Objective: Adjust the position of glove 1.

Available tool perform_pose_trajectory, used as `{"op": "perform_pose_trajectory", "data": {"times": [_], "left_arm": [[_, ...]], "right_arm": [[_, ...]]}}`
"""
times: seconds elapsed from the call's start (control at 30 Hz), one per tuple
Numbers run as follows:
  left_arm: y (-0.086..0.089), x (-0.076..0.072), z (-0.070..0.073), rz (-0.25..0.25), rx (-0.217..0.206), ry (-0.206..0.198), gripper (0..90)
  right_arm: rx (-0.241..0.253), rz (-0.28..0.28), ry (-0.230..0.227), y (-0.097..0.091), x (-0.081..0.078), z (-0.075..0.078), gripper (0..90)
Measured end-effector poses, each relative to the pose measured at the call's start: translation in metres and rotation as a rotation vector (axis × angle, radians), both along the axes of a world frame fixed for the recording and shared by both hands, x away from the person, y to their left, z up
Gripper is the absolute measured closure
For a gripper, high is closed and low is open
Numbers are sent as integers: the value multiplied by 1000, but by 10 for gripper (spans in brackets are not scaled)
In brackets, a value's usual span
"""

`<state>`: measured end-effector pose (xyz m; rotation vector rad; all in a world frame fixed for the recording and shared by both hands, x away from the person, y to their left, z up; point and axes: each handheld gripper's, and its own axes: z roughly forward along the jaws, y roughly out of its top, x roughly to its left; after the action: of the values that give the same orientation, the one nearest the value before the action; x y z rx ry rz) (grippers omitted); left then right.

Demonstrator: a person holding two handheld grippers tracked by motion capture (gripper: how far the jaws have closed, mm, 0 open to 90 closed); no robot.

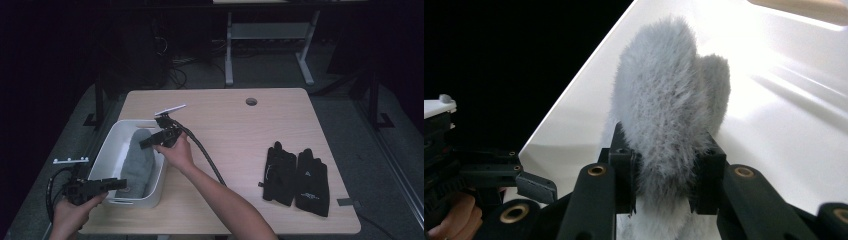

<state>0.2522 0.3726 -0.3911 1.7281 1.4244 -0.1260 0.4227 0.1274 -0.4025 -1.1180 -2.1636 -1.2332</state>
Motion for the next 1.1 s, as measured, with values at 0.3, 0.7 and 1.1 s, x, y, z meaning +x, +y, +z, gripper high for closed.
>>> {"op": "perform_pose_trajectory", "data": {"times": [0.3,0.7,1.1], "left_arm": [[-1,-1,4,5,4,-40,315],[-5,1,15,5,20,-76,303],[-13,4,25,-1,5,-103,285]], "right_arm": [[-24,-62,-47,-13,10,9,561],[-7,-83,-50,-30,15,19,533],[42,-75,-52,-44,14,30,502]]}}
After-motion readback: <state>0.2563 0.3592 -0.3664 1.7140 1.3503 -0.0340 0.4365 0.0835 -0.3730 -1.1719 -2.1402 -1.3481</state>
